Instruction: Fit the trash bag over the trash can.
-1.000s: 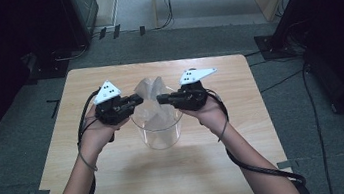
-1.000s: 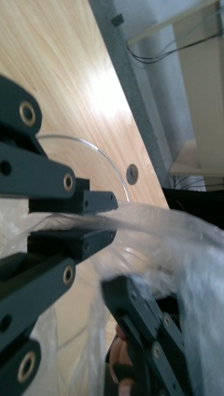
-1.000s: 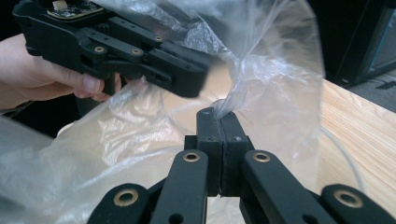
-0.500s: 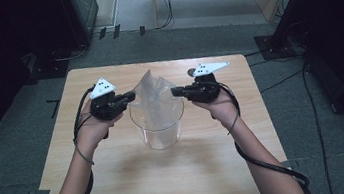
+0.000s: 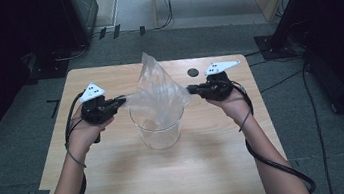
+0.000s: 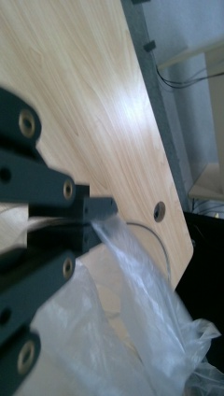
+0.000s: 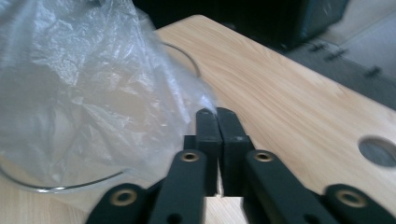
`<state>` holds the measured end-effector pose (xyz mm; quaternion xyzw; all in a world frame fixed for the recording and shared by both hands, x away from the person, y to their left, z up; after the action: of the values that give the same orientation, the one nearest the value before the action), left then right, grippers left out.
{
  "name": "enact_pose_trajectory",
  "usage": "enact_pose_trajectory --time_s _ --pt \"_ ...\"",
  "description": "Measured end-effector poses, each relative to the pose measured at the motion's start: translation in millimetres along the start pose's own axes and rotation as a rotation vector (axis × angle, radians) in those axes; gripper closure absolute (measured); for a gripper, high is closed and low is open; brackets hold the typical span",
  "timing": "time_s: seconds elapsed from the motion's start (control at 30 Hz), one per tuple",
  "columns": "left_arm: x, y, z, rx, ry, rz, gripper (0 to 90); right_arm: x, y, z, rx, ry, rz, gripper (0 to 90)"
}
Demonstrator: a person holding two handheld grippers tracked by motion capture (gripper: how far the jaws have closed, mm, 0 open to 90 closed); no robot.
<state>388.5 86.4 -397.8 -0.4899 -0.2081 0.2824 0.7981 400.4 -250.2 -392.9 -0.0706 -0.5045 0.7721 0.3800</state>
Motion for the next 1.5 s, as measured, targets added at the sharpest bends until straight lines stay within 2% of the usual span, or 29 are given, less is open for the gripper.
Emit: enact_pose_trajectory --time_s 0.07,0.1,0.2,0.3,0.4,0.63,0.73,0.8,0.83,0.93,1.0,1.07,1.2,1.37,1.5 --pt "-1.8 -2.7 0.9 -0.016 0.008 -0.014 75.8 3.8 -1.0 -0.4 -0.013 -0.036 0.025 72.2" --pt "-2.7 -4.3 1.4 -0.031 0.010 -0.022 72.4 5.6 -1.7 -0.5 -0.021 -0.040 0.047 66.2" --pt "-4.5 -8.7 3.6 -0.056 0.013 -0.046 65.0 10.3 -3.7 -0.6 -0.045 -0.048 0.090 56.7" --pt "-5.6 -11.9 2.9 -0.068 0.016 -0.061 60.3 13.4 -7.3 -1.8 -0.068 -0.063 0.099 55.7" --pt "-6.2 -14.8 -0.3 -0.073 0.010 -0.093 56.4 18.2 -11.6 -4.4 -0.077 -0.079 0.113 56.4" --pt "-4.4 -22.2 -6.2 -0.078 0.022 -0.111 59.8 23.7 -21.1 -17.5 -0.054 -0.076 0.166 59.0" --pt "-1.6 -24.1 -10.7 -0.083 0.037 -0.091 65.4 22.9 -25.1 -23.3 -0.049 -0.081 0.172 61.2" --pt "0.0 -23.6 -15.1 -0.063 0.047 -0.089 71.2 21.8 -26.6 -27.7 -0.045 -0.082 0.168 64.7" --pt "0.4 -23.2 -17.2 -0.058 0.044 -0.089 72.8 21.2 -26.7 -29.8 -0.041 -0.083 0.169 70.8" --pt "2.2 -21.9 -21.5 -0.052 0.040 -0.062 81.3 18.0 -25.5 -33.0 -0.035 -0.065 0.133 85.1" --pt "3.6 -20.9 -24.0 -0.049 0.042 -0.028 85.3 14.6 -25.1 -32.9 -0.034 -0.046 0.095 89.3" --pt "4.7 -19.6 -26.3 -0.040 0.034 -0.022 86.4 10.9 -24.6 -32.7 -0.033 -0.047 0.076 90.0" --pt "7.8 -15.9 -29.5 -0.032 0.024 -0.001 88.4 7.7 -22.0 -34.4 -0.034 -0.022 0.073 90.0" --pt "10.6 -8.3 -33.8 -0.022 0.017 0.054 87.1 2.5 -15.7 -39.8 -0.023 0.005 0.063 90.0" --pt "12.0 -4.2 -37.1 -0.016 0.009 0.063 85.7 -1.2 -11.0 -43.4 -0.017 0.016 0.053 89.8"
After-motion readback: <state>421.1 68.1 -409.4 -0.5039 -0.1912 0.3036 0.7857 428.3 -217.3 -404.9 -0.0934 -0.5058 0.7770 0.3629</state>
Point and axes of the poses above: each handheld gripper's, and its own axes: z roughly backward along the jaws, y roughly out of its underside, x roughly to its left, the point moved 3 cm from there along -z, roughly forward along the jaws, and after that the axes turned 10 degrees about -z, right-handed, at the moved point
